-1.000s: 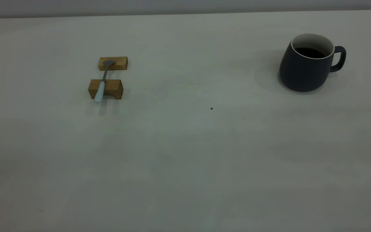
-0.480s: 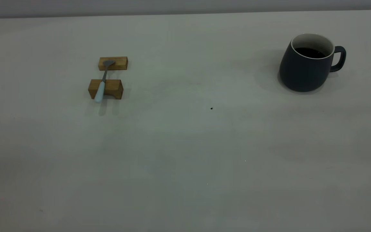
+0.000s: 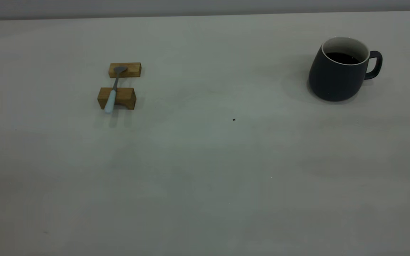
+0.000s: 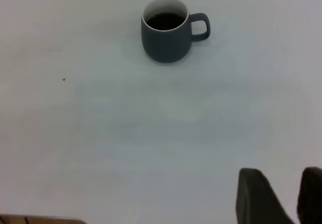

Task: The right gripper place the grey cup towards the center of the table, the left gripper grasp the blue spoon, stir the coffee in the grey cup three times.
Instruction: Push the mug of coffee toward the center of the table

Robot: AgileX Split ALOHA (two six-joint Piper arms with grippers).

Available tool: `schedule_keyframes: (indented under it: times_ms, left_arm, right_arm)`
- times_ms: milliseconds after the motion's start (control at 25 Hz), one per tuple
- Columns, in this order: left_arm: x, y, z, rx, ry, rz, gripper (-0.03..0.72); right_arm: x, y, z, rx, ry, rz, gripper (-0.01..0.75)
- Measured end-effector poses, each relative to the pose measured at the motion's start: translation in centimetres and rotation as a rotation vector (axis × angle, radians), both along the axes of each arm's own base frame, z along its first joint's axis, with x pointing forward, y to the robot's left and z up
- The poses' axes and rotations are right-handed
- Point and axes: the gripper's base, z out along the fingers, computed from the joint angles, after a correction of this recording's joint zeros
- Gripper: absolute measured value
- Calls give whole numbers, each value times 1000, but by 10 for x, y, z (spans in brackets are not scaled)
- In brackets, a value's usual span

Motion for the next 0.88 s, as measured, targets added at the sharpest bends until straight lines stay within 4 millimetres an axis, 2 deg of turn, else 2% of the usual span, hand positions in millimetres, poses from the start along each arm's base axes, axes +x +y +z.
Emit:
schedule_keyframes:
  times_ms: [120,240,400,480,640,880]
  left_arm:
    - [0,0,0,0,0,0,478]
    - [0,0,0,0,0,0,478]
    - [0,0,0,0,0,0,478]
    - [0,0,0,0,0,0,478]
    - [0,0,0,0,0,0,478]
    - [0,0,0,0,0,0,478]
  right_arm:
    - [9,0,12,3,33,-5,318]
    - [29,0,37,-35,70,6,450]
    - [78,0,59,-100,183,35,645]
    - [110,1,59,-125,253,54,702]
    - [172,4,50,-197,322,128,723]
    - [242,7,25,-327,368,285,711]
